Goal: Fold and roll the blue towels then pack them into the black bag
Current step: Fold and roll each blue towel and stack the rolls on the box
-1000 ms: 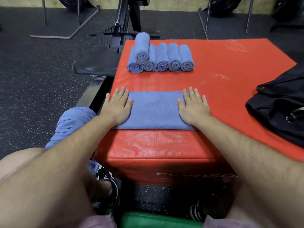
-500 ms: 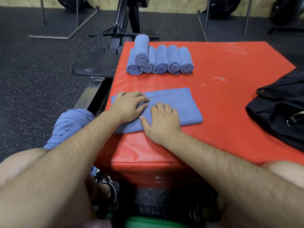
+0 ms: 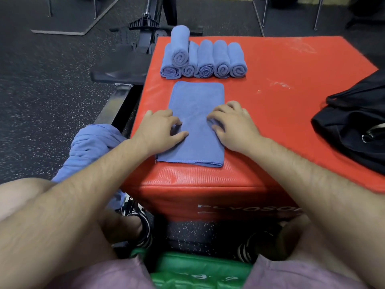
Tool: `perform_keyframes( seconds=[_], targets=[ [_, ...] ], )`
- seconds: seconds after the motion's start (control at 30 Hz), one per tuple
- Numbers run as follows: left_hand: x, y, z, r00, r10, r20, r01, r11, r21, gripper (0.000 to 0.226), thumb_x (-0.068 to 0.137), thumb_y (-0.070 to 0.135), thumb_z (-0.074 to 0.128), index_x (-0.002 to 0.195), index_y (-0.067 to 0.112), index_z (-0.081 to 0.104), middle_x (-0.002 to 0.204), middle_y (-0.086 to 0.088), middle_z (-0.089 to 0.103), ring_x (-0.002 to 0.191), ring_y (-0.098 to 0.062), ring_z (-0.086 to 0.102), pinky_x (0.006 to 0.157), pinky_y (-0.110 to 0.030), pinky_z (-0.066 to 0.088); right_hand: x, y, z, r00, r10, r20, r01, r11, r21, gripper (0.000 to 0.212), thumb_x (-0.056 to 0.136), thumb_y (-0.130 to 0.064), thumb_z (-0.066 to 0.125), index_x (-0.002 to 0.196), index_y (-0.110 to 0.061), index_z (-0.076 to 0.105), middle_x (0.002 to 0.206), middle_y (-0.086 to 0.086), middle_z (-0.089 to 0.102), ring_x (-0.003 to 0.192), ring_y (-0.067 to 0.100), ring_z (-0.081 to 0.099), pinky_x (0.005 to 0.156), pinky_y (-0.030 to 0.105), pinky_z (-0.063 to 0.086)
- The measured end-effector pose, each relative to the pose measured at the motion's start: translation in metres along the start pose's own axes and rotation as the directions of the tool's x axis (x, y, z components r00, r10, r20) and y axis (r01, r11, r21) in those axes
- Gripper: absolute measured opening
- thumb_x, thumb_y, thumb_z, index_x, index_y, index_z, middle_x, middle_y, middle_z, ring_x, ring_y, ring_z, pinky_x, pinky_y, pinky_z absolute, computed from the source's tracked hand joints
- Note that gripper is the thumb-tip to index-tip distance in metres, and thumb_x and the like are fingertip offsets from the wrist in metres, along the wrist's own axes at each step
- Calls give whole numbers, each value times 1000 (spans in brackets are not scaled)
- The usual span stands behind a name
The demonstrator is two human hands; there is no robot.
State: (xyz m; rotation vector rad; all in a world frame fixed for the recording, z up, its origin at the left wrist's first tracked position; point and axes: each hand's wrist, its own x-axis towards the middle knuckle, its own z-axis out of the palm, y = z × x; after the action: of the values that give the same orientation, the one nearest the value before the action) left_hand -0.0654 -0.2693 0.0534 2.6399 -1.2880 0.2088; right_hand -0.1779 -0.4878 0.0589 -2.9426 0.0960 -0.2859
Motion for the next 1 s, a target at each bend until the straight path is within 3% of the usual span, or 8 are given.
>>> perform_keyframes(
  seconds=[0.13, 0.23, 0.3, 0.4, 0.6, 0.7, 0.83, 1.0],
  targets=[
    [-19, -4, -5, 995, 95, -26, -97, 991, -89, 25, 89, 47, 67, 105, 28, 70, 96, 4, 54, 94, -24, 54, 76, -36, 31, -19, -15, -5, 964, -264, 9, 258, 946, 195, 16, 89, -28, 66, 104, -26, 69, 100, -5, 59, 96, 19, 53, 88, 39, 47],
    [-36, -5, -13, 953, 293, 73, -251, 903, -348, 16, 87, 41, 69, 97, 28, 68, 95, 6, 55, 90, -16, 53, 83, -36, 44, -35, -25, -8, 913, -377, 157, 325, 903, 281, 21, 87, -43, 70, 101, -27, 67, 95, -8, 56, 91, 12, 52, 85, 34, 47],
    [-46, -9, -17, 925, 349, 150, -258, 866, -428, 26, 85, 49, 72, 99, 27, 68, 95, 6, 54, 89, -12, 53, 83, -29, 45, -42, -23, -8, 892, -393, 222, 329, 903, 275, 33, 85, -53, 70, 107, -30, 66, 100, -11, 54, 96, 12, 52, 88, 31, 45],
    [-57, -21, -18, 931, 334, 148, -263, 894, -363, 35, 85, 56, 70, 107, 29, 69, 101, 8, 54, 94, -14, 53, 90, -29, 43, -45, -18, -11, 890, -380, 251, 316, 913, 259, 31, 87, -49, 70, 112, -32, 66, 105, -11, 54, 100, 13, 52, 92, 33, 46],
    [-61, -17, -18, 941, 333, 53, -288, 877, -385, 18, 89, 27, 73, 102, 15, 76, 93, 1, 61, 89, -17, 58, 86, -26, 44, -49, -10, -20, 899, -372, 232, 322, 920, 224, 20, 90, -24, 69, 109, -24, 72, 104, -9, 58, 101, 15, 55, 92, 31, 45],
    [-60, -10, -17, 943, 326, 65, -276, 877, -393, 13, 90, 25, 74, 99, 15, 75, 94, 3, 61, 90, -14, 59, 85, -33, 47, -49, -2, -25, 897, -370, 243, 313, 918, 244, 21, 87, -21, 72, 108, -21, 73, 104, -6, 60, 99, 15, 57, 93, 29, 44],
    [-59, -13, -20, 936, 325, 134, -250, 884, -395, 31, 85, 46, 74, 105, 22, 71, 103, 7, 59, 99, -13, 56, 93, -29, 44, -51, 9, -34, 872, -363, 328, 270, 916, 297, 39, 79, -24, 82, 116, -19, 70, 113, -5, 59, 105, 8, 53, 97, 20, 38],
    [-58, -19, -23, 932, 329, 149, -254, 891, -377, 44, 82, 63, 66, 105, 25, 68, 104, 9, 58, 100, -13, 54, 94, -32, 44, -53, 10, -32, 896, -373, 241, 308, 913, 267, 24, 87, -18, 74, 111, -17, 70, 108, -3, 67, 98, 15, 62, 91, 30, 48]
  ],
)
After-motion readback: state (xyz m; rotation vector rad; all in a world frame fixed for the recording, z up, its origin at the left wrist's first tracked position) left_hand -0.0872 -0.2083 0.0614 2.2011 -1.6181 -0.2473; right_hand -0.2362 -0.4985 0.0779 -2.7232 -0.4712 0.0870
